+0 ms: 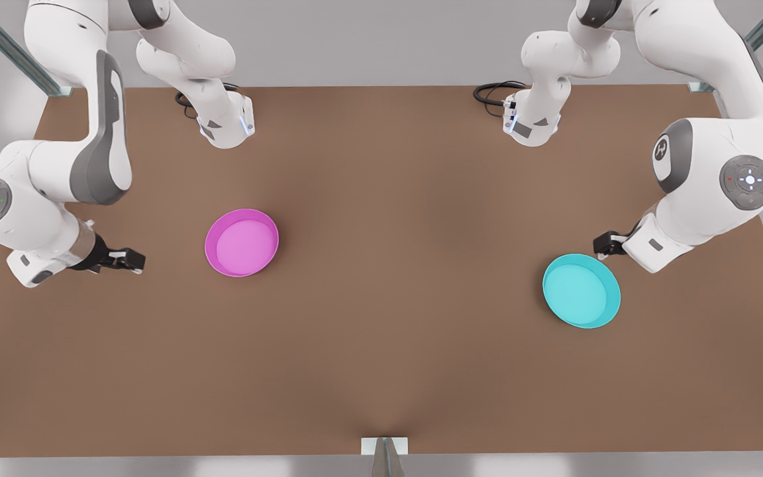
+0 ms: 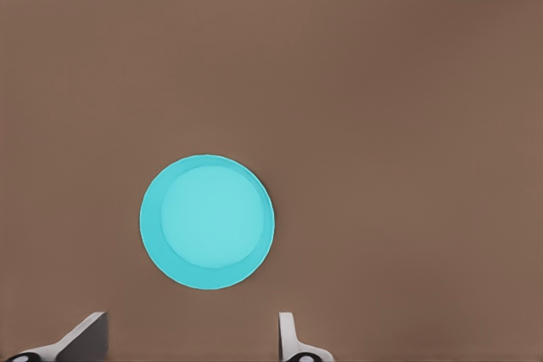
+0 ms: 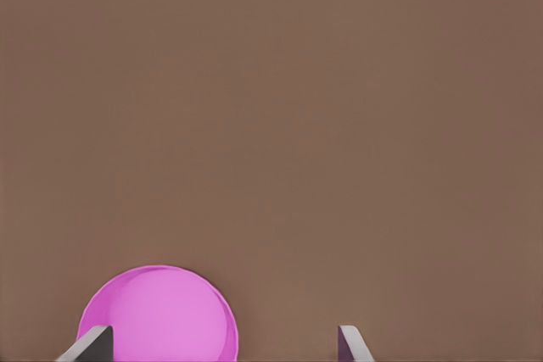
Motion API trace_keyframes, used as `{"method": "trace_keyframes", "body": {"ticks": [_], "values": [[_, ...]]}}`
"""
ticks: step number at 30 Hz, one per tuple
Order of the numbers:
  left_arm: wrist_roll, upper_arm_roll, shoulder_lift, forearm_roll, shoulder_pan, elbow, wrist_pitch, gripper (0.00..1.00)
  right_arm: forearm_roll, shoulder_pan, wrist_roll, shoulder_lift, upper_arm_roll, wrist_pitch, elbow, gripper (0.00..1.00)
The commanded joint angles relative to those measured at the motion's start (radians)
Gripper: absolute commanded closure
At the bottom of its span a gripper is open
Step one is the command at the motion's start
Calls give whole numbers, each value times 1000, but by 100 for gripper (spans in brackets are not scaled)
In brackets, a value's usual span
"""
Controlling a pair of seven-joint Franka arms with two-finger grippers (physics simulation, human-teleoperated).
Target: Flip the blue plate over with the left arm, and stack the pink plate on top of the blue plate with the right arm
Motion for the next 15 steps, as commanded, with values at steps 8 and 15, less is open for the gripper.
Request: {"method": "trace_keyframes", "body": {"ticks": [8,15], "values": [[207,245,147,-410,35,-11,9,0,3,-5,0,5,-2,1,3,0],[586,264,333,-616,227,-76,71,0,72,-39,-6,81,-9,67,41,0]]}}
